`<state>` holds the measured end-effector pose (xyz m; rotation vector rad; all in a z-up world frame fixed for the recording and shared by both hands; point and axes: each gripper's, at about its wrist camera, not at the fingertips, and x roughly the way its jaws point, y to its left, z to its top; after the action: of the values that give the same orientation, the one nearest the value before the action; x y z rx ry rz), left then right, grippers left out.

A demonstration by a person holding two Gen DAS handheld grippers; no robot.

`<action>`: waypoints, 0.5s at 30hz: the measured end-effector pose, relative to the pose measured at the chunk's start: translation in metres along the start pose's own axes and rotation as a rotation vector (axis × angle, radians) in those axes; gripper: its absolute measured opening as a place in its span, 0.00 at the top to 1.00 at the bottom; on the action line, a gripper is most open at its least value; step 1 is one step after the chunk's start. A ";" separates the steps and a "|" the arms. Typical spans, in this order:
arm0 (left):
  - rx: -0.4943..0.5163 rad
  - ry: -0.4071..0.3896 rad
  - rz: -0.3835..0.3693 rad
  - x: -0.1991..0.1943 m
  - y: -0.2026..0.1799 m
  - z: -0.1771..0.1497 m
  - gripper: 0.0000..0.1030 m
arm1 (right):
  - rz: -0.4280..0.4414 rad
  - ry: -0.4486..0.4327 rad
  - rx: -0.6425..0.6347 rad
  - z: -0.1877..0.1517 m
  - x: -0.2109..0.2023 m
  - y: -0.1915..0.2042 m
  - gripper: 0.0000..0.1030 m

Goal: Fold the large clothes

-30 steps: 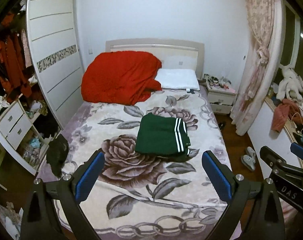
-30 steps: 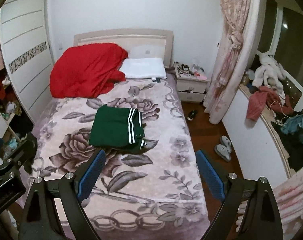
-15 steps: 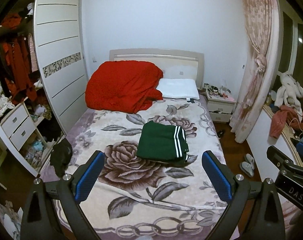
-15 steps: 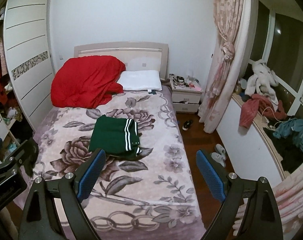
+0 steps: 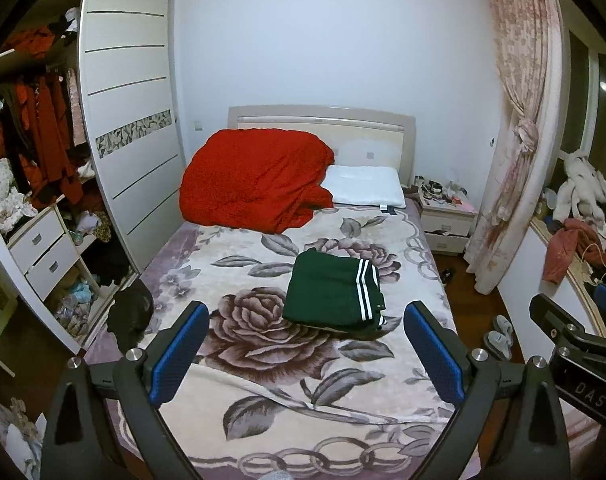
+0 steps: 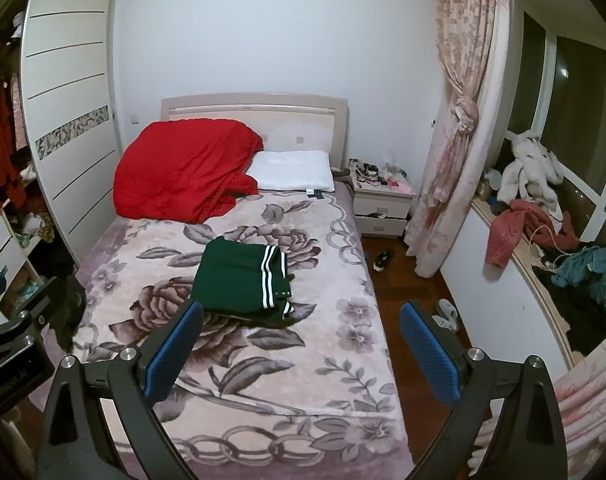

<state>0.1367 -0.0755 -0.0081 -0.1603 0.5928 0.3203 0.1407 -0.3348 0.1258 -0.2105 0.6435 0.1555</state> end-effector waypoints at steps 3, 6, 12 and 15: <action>0.001 -0.004 -0.001 -0.003 0.002 -0.001 0.03 | 0.004 -0.004 -0.002 0.002 0.000 0.000 0.02; 0.004 -0.012 0.000 -0.006 0.003 0.000 0.03 | 0.003 -0.004 -0.003 0.001 -0.001 0.000 0.02; 0.011 -0.014 -0.006 -0.009 0.006 0.002 0.03 | 0.005 -0.002 -0.002 0.004 0.001 0.000 0.02; 0.011 -0.014 -0.008 -0.010 0.006 0.002 0.03 | 0.008 -0.002 0.002 0.003 -0.002 0.001 0.02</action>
<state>0.1276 -0.0720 -0.0014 -0.1501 0.5799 0.3101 0.1411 -0.3336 0.1294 -0.2063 0.6427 0.1626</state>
